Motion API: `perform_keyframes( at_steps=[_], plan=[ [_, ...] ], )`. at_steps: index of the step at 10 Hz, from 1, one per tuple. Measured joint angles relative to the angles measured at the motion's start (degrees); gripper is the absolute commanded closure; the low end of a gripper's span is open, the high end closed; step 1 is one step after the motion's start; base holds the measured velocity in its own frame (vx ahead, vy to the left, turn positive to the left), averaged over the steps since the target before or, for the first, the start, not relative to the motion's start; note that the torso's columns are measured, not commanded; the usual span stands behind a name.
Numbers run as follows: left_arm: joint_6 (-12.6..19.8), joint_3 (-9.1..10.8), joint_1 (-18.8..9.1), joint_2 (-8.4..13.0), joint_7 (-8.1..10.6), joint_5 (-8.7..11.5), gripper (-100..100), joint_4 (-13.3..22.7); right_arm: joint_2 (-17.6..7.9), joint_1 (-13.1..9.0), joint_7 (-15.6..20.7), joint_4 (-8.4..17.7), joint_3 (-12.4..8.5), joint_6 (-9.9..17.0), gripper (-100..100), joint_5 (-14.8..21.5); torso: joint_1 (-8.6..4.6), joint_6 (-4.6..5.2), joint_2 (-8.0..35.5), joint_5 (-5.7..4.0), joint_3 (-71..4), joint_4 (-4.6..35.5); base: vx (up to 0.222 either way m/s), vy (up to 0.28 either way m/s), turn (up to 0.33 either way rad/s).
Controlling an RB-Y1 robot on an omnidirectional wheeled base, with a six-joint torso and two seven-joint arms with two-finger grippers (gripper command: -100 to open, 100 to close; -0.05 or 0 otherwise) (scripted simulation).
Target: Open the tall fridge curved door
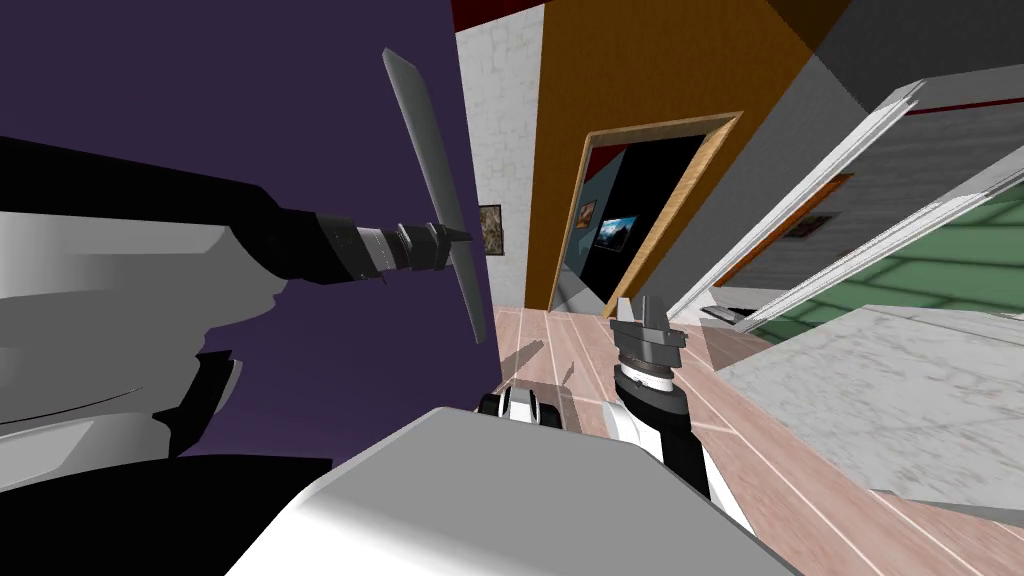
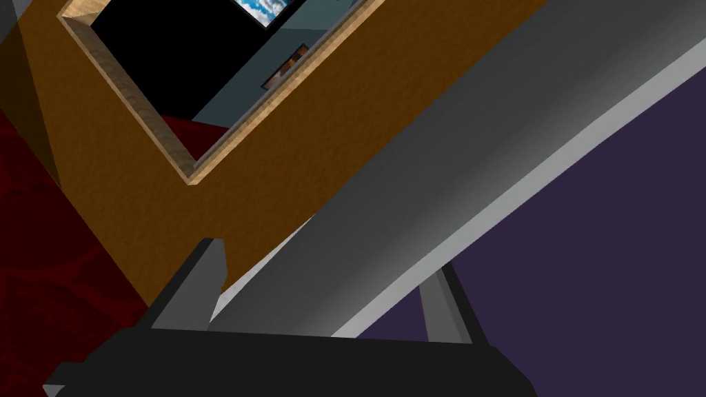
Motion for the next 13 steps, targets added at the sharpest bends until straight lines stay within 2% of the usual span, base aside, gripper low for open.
perform_keyframes(
  at_steps=[1,2,4,5,6,8,9,11,13],
  plan=[
    [-0.5,0.35,0.27,-0.5,-1.37,0.9,100,-0.02,0.0,-0.01,0.0,0.0,0.0,0.0,0,0.0,-0.05,0.17,0.07,0.21,0.24,-0.09,-0.194,-0.043,-0.114],
    [-0.82,0.24,-0.32,-0.14,-1.05,1.12,100,-0.17,0.0,0.01,0.0,0.0,0.0,0.0,0,0.0,-0.06,0.13,0.12,-0.05,0.19,0.02,-0.161,-0.069,-0.116],
    [-1.35,0.8,-0.69,0.01,-2.27,3.44,100,0.23,-0.01,0.02,0.0,0.0,-0.01,0.0,0,0.0,-0.2,0.1,0.25,-0.08,0.29,0.04,-0.097,-0.02,-0.053],
    [-1.3,1.07,-0.6,-0.07,-2.14,3.31,100,-0.15,-0.01,0.03,0.0,-0.01,-0.01,-0.01,0,0.0,-0.24,0.16,0.26,-0.06,0.37,0.06,-0.126,0.01,-0.032],
    [-1.98,0.22,-1.28,0.39,-1.53,2.96,100,-0.28,-0.01,0.01,0.0,0.0,-0.01,0.0,0,0.0,-0.16,0.34,0.51,-0.19,0.42,0.03,-0.145,-0.008,-0.114],
    [-2.16,0.89,-0.91,0.1,-2.68,4.12,100,-0.34,-0.01,0.03,0.0,-0.01,-0.01,-0.01,0,0.0,-0.34,0.22,0.46,0.06,0.63,0.08,-0.087,-0.023,-0.039],
    [-2.5,0.69,-1.68,0.46,-1.9,4.23,100,-0.53,0.0,0.01,0.0,0.0,-0.01,0.0,0,0.0,-0.26,0.4,0.65,-0.29,0.54,0.07,-0.133,-0.015,-0.108],
    [-2.77,1.09,-1.66,0.42,-2.6,5.31,100,-0.37,-0.01,0.03,0.0,-0.01,-0.01,-0.01,0,0.0,-0.36,0.28,0.6,-0.22,0.61,0.12,-0.034,-0.012,-0.012],
    [-3.06,0.52,-1.85,0.68,-2.65,5.17,100,-0.23,-0.01,0.03,0.0,-0.01,-0.01,-0.01,0,0.0,-0.46,0.22,0.57,-0.2,0.59,0.05,0.003,0.001,0.0]
  ],
)
